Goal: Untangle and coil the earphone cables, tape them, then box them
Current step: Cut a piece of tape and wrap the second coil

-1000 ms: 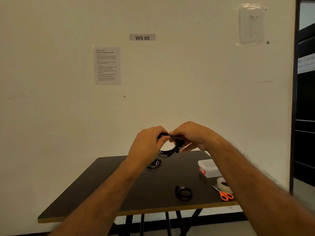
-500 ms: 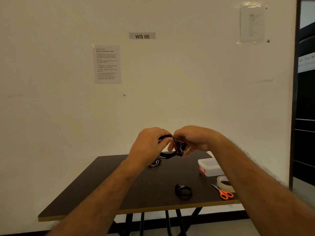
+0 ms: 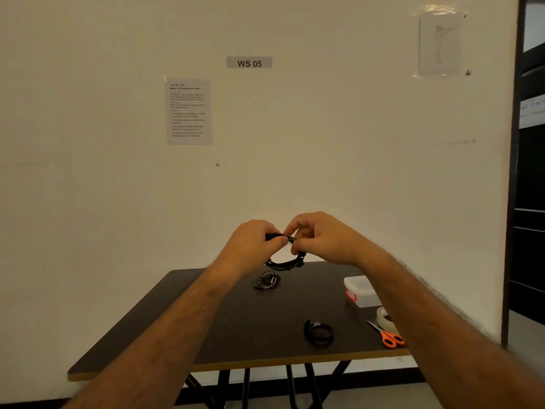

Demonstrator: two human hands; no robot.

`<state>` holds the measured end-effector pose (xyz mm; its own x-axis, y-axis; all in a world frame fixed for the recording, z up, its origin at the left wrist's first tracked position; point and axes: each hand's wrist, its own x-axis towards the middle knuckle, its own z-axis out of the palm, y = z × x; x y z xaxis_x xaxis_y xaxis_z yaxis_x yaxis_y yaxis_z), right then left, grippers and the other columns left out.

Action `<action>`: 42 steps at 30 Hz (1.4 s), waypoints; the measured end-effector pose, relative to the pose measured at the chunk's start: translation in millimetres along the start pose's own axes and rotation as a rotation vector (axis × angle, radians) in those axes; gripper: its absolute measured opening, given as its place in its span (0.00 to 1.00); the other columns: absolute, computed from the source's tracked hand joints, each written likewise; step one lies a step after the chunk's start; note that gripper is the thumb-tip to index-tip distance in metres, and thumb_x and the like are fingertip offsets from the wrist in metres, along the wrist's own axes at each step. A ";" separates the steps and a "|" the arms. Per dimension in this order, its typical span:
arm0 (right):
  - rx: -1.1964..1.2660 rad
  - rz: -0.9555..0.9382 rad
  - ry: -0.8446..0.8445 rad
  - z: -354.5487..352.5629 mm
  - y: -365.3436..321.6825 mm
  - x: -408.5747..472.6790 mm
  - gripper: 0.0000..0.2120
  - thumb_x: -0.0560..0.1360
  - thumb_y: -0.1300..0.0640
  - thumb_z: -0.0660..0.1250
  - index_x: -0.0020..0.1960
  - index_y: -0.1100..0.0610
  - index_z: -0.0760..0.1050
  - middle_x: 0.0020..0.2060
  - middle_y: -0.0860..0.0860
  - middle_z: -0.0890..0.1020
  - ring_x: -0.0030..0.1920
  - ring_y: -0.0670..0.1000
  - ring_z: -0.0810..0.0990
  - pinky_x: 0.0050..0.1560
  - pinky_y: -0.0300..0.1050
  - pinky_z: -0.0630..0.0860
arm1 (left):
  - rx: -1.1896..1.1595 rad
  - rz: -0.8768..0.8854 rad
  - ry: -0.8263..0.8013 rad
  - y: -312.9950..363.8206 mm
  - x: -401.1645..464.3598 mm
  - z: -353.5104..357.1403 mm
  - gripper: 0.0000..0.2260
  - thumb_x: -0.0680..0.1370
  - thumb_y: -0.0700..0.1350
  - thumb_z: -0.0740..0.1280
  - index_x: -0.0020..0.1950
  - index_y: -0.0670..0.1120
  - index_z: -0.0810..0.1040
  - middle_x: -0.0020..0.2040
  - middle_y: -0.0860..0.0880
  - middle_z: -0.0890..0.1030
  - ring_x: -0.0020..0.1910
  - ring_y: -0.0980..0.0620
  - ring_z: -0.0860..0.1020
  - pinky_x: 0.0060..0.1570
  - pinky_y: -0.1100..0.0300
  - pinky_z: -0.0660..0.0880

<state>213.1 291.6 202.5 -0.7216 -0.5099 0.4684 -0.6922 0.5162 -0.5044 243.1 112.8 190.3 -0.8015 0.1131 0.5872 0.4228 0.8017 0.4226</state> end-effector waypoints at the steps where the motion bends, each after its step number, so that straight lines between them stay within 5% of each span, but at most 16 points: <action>1: -0.045 -0.021 0.007 0.3 0.1 -0.2 0.10 0.74 0.61 0.69 0.54 0.50 0.79 0.39 0.49 0.86 0.43 0.46 0.84 0.55 0.51 0.80 | -0.041 -0.027 -0.030 -1.0 0.7 -1.7 0.10 0.80 0.49 0.67 0.48 0.44 0.83 0.37 0.45 0.81 0.37 0.45 0.79 0.44 0.48 0.78; 3: -0.135 -0.062 0.010 1.6 -0.6 -1.7 0.11 0.75 0.60 0.68 0.55 0.48 0.77 0.40 0.46 0.85 0.44 0.43 0.83 0.55 0.47 0.79 | -0.122 -0.081 -0.094 -3.6 1.6 -5.1 0.10 0.79 0.49 0.67 0.43 0.43 0.82 0.36 0.42 0.81 0.35 0.46 0.78 0.47 0.45 0.78; 7: -0.267 -0.137 0.046 4.4 1.4 -6.1 0.10 0.76 0.59 0.68 0.56 0.49 0.75 0.43 0.46 0.85 0.45 0.44 0.82 0.52 0.46 0.79 | -0.359 -0.212 -0.220 -5.3 1.1 -7.9 0.12 0.79 0.45 0.69 0.37 0.43 0.77 0.32 0.47 0.74 0.31 0.54 0.75 0.41 0.56 0.79; 12: -0.367 -0.172 0.084 5.4 2.2 -7.9 0.10 0.78 0.56 0.68 0.57 0.47 0.74 0.49 0.47 0.85 0.48 0.46 0.82 0.55 0.48 0.78 | -0.636 -0.356 -0.306 -1.5 -1.7 -11.9 0.11 0.80 0.44 0.67 0.51 0.35 0.80 0.29 0.50 0.70 0.35 0.52 0.73 0.35 0.61 0.78; 17: -0.409 -0.186 0.114 7.9 3.0 -8.7 0.15 0.76 0.51 0.71 0.62 0.47 0.75 0.50 0.46 0.85 0.48 0.44 0.80 0.55 0.43 0.76 | -0.724 -0.406 -0.322 0.2 -2.3 -10.9 0.08 0.81 0.44 0.66 0.50 0.41 0.81 0.28 0.51 0.70 0.33 0.54 0.74 0.35 0.58 0.76; 22: -0.399 -0.226 0.185 9.2 4.9 -6.4 0.10 0.75 0.48 0.70 0.55 0.47 0.81 0.47 0.44 0.85 0.45 0.41 0.79 0.51 0.42 0.78 | -0.775 -0.416 -0.310 0.6 -1.4 -6.7 0.08 0.81 0.44 0.66 0.49 0.41 0.81 0.27 0.51 0.70 0.31 0.55 0.75 0.34 0.59 0.76; 28: -0.156 -0.175 0.220 8.7 7.1 -5.4 0.04 0.75 0.54 0.72 0.47 0.50 0.86 0.39 0.40 0.84 0.43 0.41 0.81 0.49 0.40 0.79 | -0.794 -0.375 -0.301 -1.3 -1.4 -2.6 0.09 0.81 0.44 0.66 0.52 0.38 0.81 0.27 0.52 0.70 0.31 0.56 0.74 0.33 0.60 0.78; 32: 0.096 -0.083 0.205 11.2 8.8 -7.5 0.04 0.75 0.57 0.72 0.43 0.55 0.85 0.36 0.48 0.86 0.40 0.48 0.84 0.46 0.47 0.82 | -0.769 -0.336 -0.258 -2.0 -3.4 2.2 0.09 0.81 0.44 0.66 0.48 0.41 0.83 0.28 0.52 0.69 0.32 0.56 0.74 0.34 0.62 0.78; 42: 0.712 0.321 0.039 14.5 18.8 -4.3 0.04 0.73 0.64 0.72 0.47 0.64 0.83 0.34 0.55 0.83 0.35 0.50 0.81 0.40 0.42 0.78 | -0.268 -0.049 -0.092 -9.7 -7.4 15.2 0.06 0.80 0.49 0.67 0.49 0.49 0.83 0.42 0.49 0.84 0.37 0.58 0.79 0.45 0.59 0.78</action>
<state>203.4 293.5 180.6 -0.8940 -0.3791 0.2389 -0.2822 0.0623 -0.9573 238.4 113.0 171.4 -0.8533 0.1405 0.5021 0.4697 0.6250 0.6235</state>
